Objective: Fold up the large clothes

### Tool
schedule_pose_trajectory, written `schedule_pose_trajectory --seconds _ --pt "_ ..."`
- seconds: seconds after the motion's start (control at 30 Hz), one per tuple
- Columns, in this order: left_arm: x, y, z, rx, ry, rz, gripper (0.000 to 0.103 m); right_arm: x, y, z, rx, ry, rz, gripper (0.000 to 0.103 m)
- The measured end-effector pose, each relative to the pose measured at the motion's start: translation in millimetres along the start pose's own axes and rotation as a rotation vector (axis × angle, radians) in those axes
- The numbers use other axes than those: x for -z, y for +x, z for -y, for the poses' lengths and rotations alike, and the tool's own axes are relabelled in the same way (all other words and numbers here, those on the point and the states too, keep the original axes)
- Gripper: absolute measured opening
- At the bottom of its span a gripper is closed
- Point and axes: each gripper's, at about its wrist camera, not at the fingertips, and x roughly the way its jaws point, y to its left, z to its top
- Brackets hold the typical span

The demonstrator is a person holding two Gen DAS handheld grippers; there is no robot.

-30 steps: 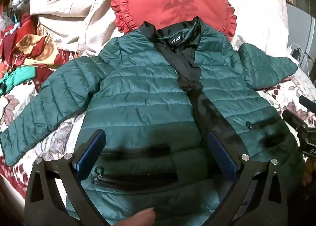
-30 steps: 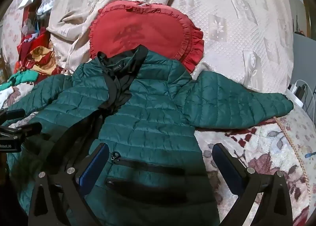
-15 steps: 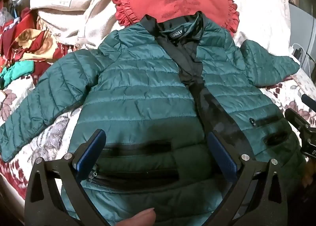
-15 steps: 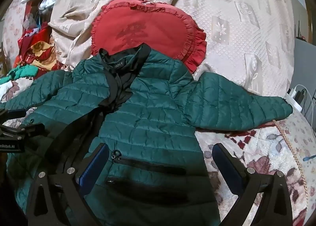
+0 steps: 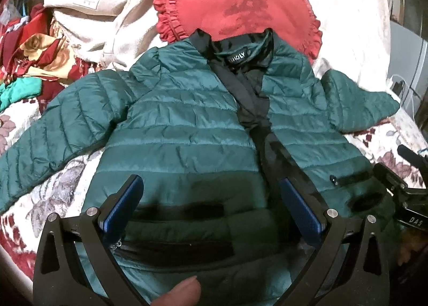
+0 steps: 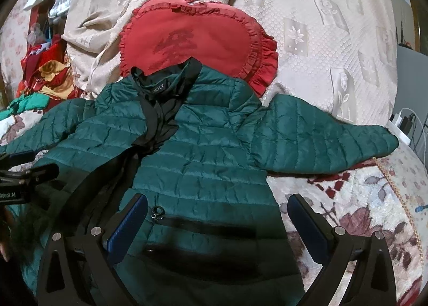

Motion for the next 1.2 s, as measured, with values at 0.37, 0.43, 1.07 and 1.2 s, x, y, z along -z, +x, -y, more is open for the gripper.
schedule_pose_trajectory --seconds 0.37,0.43,1.07,1.2 --pt "-0.7 -1.4 -1.0 -0.038 0.021 -0.007 0.103 0.6 -1.8 -2.1 -0.006 -0.010 0.011 0.103" --pt "-0.4 -0.5 -3.3 -0.032 0.012 -0.014 0.103 0.7 -2.5 -3.3 -0.004 -0.016 0.014 0.103" --pt "1.6 5.8 -3.6 -0.036 0.001 -0.046 0.103 0.4 -2.9 -3.9 0.008 -0.025 0.018 0.103" --pt "1.7 6.0 -4.9 -0.035 -0.004 -0.049 0.103 -0.7 -3.8 -2.0 0.010 -0.020 0.019 0.103"
